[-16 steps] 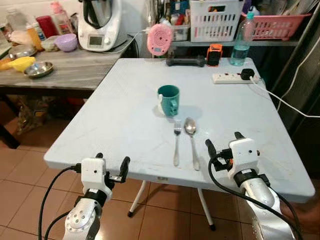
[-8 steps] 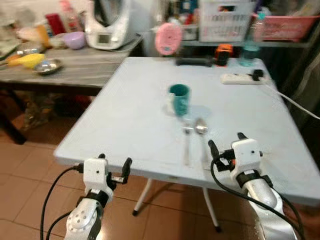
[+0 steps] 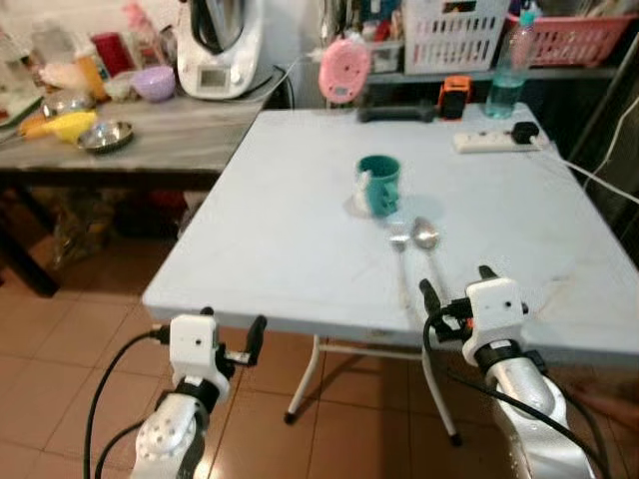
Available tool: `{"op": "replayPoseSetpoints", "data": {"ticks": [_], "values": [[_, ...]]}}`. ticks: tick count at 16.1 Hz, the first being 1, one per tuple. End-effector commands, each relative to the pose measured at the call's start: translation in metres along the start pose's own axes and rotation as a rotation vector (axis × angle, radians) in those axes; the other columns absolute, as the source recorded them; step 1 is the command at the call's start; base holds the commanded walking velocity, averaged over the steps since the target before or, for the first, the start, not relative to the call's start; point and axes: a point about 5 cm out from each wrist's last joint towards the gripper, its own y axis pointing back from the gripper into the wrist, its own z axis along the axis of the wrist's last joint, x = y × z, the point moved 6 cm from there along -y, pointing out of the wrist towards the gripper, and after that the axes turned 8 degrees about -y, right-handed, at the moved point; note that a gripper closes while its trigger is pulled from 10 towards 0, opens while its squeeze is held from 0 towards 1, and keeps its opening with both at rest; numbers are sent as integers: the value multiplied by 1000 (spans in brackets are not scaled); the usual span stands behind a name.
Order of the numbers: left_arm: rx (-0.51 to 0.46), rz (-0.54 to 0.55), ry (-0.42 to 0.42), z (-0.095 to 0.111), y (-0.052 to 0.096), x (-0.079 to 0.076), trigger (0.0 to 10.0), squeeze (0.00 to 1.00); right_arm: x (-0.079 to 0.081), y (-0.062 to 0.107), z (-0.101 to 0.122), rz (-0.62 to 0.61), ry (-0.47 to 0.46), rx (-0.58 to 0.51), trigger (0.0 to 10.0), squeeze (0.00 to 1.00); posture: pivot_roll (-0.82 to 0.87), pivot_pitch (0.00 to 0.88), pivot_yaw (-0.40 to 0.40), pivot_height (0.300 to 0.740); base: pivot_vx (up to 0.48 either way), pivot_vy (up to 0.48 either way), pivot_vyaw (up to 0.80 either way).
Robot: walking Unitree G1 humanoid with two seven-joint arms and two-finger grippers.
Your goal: Setting the table
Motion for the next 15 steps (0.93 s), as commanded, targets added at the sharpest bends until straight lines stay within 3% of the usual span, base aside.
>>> {"op": "replayPoseSetpoints", "data": {"ticks": [1,9,15], "values": [[0,29,-24,1,2,10,10000,0,6,-2,6,22,-1,-20,10000,0,-152,32,82,740,0,0,0],[-25,23,-26,5,1,8,10000,0,7,-3,4,25,-5,-11,10000,0,-151,32,78,740,0,0,-346],[-53,-13,-11,11,2,2,10000,0,8,-5,6,32,3,-20,10000,0,-152,27,75,740,0,0,0]]}}
